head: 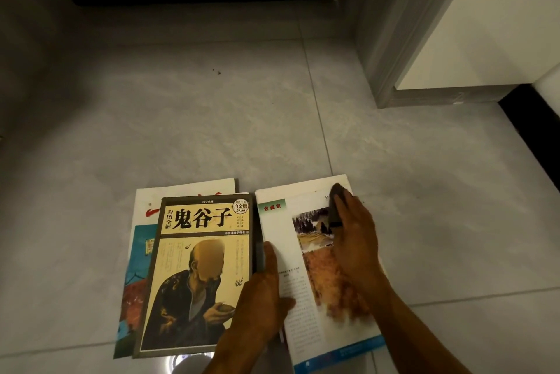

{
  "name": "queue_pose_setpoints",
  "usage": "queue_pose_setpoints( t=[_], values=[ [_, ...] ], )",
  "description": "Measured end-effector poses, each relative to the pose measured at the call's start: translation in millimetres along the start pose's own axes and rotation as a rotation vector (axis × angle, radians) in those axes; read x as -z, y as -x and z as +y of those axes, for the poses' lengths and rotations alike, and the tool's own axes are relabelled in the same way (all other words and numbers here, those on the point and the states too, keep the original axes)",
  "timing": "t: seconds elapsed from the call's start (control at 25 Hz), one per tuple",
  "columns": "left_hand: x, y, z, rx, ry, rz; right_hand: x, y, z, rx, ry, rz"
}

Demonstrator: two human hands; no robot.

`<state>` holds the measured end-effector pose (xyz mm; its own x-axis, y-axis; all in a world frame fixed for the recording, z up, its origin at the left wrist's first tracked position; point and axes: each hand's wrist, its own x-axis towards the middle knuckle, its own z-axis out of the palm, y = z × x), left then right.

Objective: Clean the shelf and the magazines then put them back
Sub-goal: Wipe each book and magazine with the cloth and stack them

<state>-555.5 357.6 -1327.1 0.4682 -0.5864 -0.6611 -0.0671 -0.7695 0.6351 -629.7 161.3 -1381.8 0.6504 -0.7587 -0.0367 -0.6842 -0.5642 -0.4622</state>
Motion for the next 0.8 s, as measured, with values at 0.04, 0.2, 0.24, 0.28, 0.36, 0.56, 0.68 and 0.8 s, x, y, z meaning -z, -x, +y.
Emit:
queue_pose_setpoints(
  t=[0.04, 0.2, 0.24, 0.28, 0.36, 0.56, 0.68, 0.8],
  values=[
    [0, 0, 1, 0.003, 0.036, 0.013, -4, 0, -16, -0.076, 0.033, 0.016],
    [-1, 0, 3, 0.035, 0.095, 0.024, -21, 21, -64, 0.294, 0.04, -0.098],
    [0, 0, 4, 0.029, 0.087, 0.008, -16, 20, -59, 0.394, 0.054, -0.161],
    [1, 2, 4, 0.012, 0.075, -0.013, -9, 14, -47, 0.419, 0.053, -0.184],
    [2, 3, 4, -0.017, 0.03, -0.03, -1, 1, -14, 0.273, 0.03, -0.105],
    [-2, 0, 4, 0.026, 0.059, 0.014, -5, -4, -20, -0.086, -0.011, 0.055],
    [-2, -3, 6, -0.011, -0.077, 0.03, -27, 27, -75, 0.338, 0.019, -0.072],
    [-4, -2, 6, -0.018, -0.102, 0.071, -18, 16, -65, 0.574, -0.004, -0.291]
  ],
)
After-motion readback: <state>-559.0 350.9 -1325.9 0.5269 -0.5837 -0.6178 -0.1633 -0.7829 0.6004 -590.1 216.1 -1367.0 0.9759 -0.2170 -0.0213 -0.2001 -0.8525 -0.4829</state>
